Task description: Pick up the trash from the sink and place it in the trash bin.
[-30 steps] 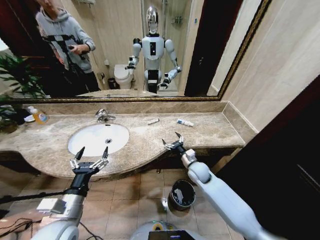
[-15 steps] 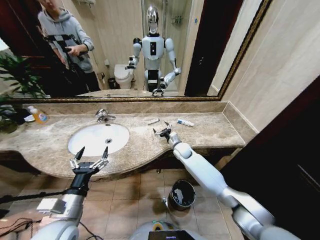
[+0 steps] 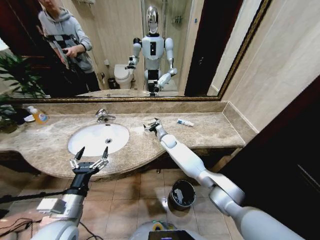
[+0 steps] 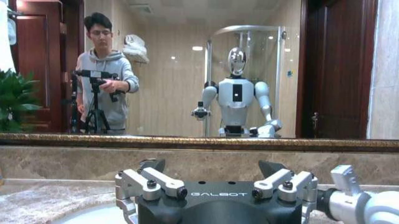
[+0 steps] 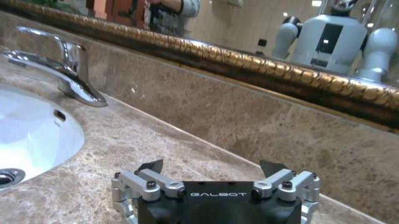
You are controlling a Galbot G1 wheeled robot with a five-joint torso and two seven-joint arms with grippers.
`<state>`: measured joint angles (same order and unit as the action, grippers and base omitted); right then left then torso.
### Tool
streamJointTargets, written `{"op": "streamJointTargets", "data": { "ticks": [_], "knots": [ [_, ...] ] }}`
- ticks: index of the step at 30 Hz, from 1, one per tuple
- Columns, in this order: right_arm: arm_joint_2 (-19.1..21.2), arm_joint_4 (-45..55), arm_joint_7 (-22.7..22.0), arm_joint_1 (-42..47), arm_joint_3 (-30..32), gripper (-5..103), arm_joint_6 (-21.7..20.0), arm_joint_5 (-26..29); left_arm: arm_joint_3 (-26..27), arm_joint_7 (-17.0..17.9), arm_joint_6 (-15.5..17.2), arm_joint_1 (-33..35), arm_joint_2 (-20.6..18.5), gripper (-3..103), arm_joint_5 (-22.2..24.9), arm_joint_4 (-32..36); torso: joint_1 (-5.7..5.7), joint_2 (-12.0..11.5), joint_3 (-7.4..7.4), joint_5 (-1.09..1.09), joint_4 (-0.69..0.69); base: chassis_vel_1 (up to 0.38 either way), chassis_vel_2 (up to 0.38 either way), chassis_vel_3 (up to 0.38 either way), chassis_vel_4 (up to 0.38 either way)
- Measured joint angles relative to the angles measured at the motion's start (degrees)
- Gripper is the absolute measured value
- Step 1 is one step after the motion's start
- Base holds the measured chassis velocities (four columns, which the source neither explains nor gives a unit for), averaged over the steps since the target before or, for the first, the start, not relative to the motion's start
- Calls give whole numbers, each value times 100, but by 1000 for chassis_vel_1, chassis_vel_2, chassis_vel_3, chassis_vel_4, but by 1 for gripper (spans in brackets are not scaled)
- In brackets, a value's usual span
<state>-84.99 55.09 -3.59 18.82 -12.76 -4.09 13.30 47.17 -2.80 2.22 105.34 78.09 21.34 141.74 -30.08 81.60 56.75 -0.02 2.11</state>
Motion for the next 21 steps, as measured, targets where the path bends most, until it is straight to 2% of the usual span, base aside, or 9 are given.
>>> {"op": "streamJointTargets", "data": {
  "ticks": [5,9,11,21],
  "knots": [
    [-223,-394,-107,-101,185,100,-8,-57,0,0,0,0,0,100,0,0,0,1,0,2,1,0,0,0,0],
    [-159,-417,-540,65,597,100,-139,-50,0,0,0,0,0,100,0,0,0,0,0,2,-2,0,0,0,0],
    [-156,-416,-585,76,645,100,-167,-39,0,0,0,0,0,100,0,0,0,0,0,2,-5,0,0,0,0],
    [-211,-411,-754,117,703,100,-332,325,0,0,0,0,0,100,0,0,0,1,-1,3,0,0,0,0,0]
  ]
}}
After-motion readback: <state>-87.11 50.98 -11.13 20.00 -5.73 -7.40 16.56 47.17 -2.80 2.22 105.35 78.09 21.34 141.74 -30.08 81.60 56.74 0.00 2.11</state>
